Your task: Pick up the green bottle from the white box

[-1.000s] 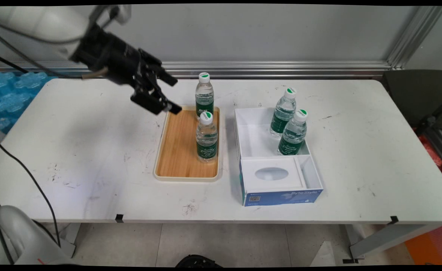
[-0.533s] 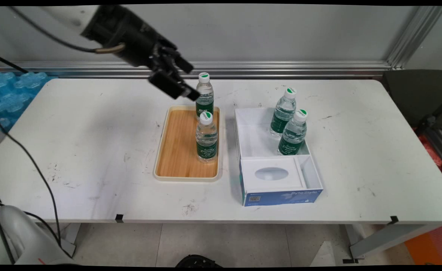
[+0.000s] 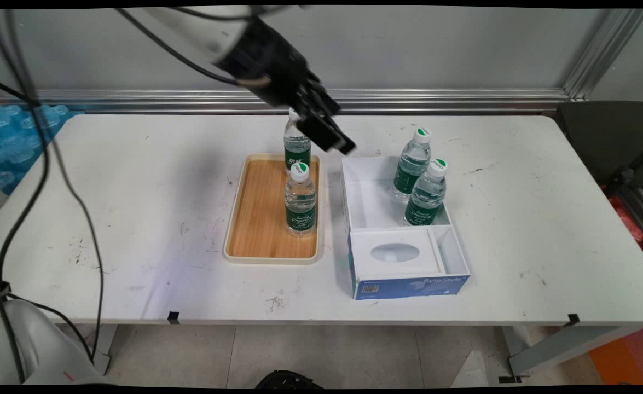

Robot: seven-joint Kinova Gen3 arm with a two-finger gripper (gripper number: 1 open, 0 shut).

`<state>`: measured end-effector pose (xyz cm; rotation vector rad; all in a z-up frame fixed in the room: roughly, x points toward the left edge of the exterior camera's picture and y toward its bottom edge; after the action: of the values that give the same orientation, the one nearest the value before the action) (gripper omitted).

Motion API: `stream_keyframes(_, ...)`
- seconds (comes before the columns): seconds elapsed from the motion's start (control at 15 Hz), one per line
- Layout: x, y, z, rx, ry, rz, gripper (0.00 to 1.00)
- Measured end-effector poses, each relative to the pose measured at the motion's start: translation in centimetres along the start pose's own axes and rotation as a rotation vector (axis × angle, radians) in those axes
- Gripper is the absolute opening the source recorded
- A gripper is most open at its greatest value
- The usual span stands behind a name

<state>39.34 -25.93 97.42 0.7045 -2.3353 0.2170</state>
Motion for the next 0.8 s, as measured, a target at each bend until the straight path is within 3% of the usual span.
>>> stream_keyframes(0.4, 1.8, 0.2, 7.9, -0.013, -0.034, 0.003, 1.00)
stream_keyframes(0.8, 3.2, 0.8, 14.0, 0.004, -0.084, 0.014, 1.00)
